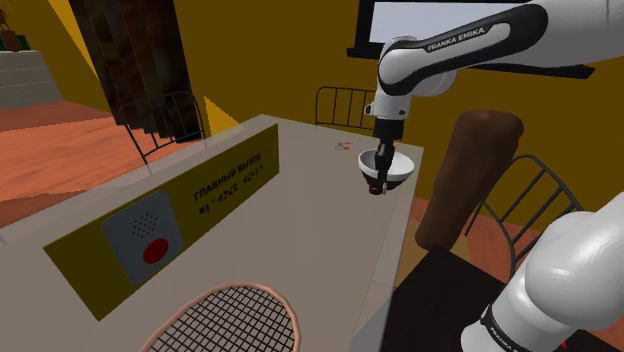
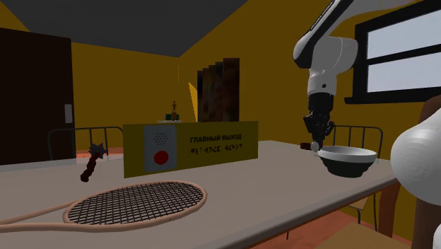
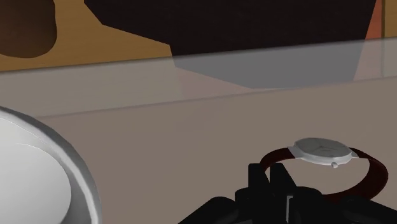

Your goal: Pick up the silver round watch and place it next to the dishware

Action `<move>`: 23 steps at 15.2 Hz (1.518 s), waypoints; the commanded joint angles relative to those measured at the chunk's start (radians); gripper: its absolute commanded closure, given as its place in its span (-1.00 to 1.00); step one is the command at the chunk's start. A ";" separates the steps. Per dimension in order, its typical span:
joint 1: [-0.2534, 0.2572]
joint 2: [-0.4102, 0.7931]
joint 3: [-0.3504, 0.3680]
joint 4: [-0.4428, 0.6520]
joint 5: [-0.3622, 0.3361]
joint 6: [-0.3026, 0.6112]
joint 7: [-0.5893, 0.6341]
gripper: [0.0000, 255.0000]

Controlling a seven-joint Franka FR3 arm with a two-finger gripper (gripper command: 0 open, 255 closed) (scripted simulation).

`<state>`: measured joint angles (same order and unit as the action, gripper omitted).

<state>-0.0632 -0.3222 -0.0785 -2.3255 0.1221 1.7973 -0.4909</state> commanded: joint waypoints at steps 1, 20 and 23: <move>0.001 0.008 0.001 -0.021 0.002 0.029 -0.002 1.00; 0.006 0.119 -0.001 -0.160 0.024 0.277 -0.042 1.00; 0.006 0.119 -0.001 -0.160 0.024 0.277 -0.042 1.00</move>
<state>-0.0567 -0.2030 -0.0793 -2.4851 0.1464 2.0734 -0.5328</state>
